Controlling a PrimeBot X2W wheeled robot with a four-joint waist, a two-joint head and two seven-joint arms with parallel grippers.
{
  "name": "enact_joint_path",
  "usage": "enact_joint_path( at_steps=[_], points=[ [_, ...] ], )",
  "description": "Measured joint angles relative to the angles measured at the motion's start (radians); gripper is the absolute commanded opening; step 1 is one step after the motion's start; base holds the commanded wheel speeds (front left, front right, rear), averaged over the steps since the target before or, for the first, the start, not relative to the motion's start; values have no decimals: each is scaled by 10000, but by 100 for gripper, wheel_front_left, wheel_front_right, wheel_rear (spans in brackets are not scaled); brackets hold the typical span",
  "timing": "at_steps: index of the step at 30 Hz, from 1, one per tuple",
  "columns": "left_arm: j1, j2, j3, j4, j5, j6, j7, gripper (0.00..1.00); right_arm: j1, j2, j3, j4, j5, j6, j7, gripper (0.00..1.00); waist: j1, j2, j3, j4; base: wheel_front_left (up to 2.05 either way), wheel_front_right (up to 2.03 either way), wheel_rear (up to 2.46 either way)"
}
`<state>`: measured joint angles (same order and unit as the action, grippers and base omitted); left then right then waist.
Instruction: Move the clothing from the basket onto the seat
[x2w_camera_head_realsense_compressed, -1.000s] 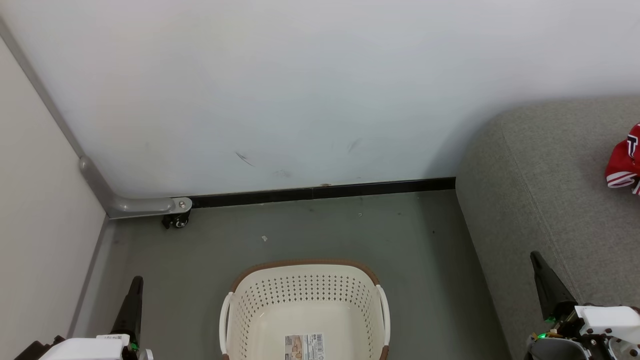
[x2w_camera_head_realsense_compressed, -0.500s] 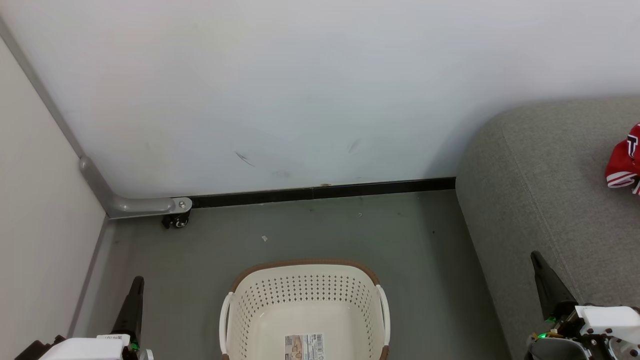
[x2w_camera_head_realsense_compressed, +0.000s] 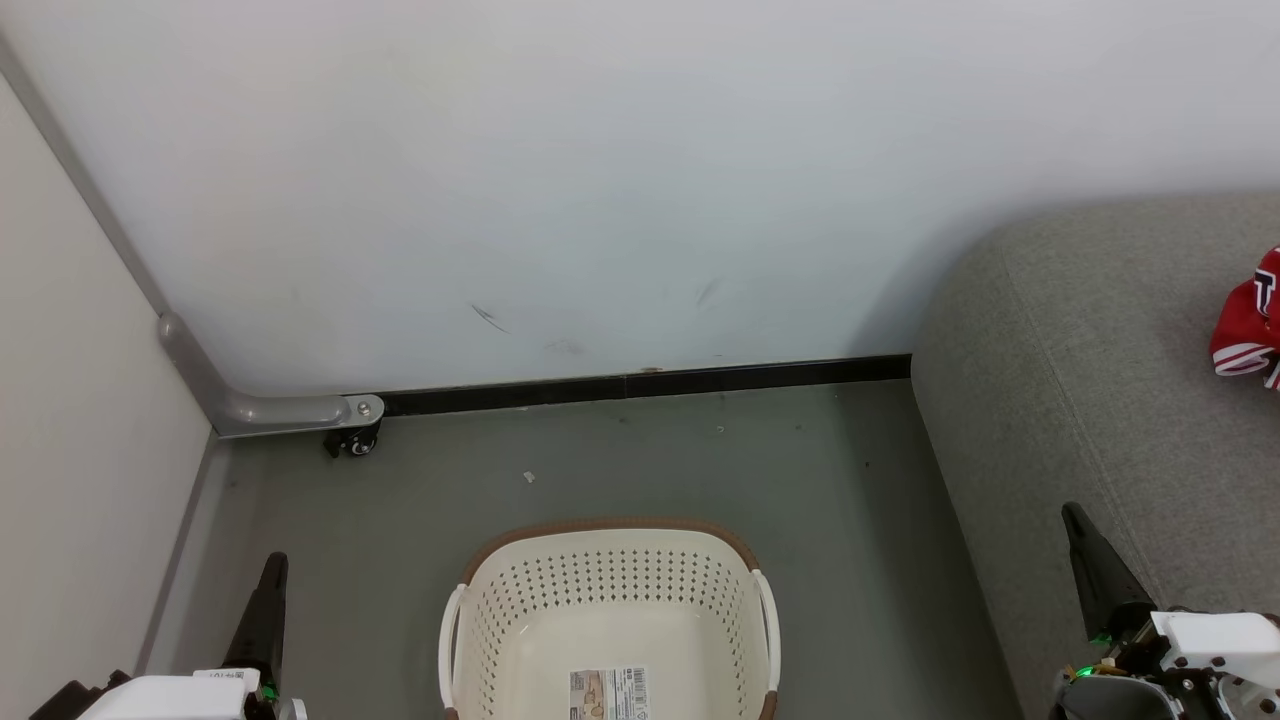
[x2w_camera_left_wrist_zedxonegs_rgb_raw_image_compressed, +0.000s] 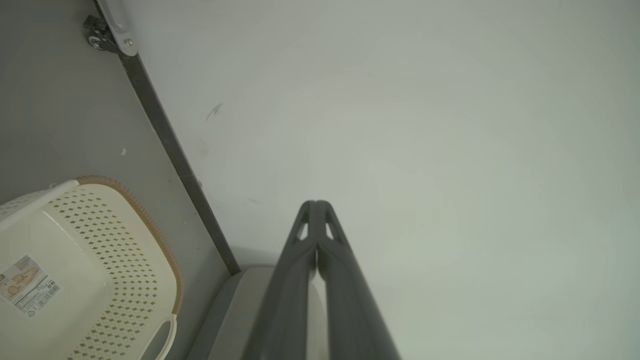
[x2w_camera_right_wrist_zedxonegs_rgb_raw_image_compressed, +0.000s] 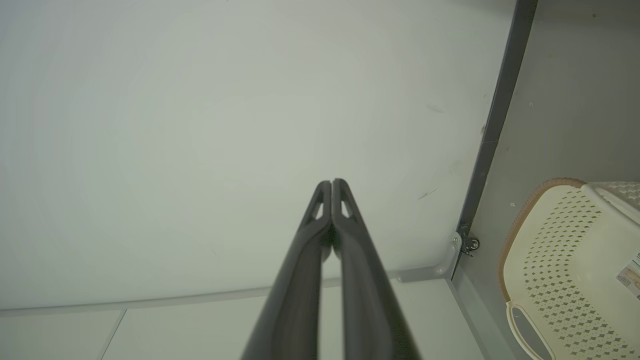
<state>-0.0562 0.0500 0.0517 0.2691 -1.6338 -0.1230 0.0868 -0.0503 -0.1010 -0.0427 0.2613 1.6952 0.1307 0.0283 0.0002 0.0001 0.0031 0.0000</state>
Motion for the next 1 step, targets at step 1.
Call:
enact_joint_path(
  at_steps=[1],
  points=[
    [0, 0, 0, 0, 0, 0, 0, 0, 0, 2, -2, 0, 0, 0, 13, 0, 0, 0, 0, 0, 0, 0, 0]
  ],
)
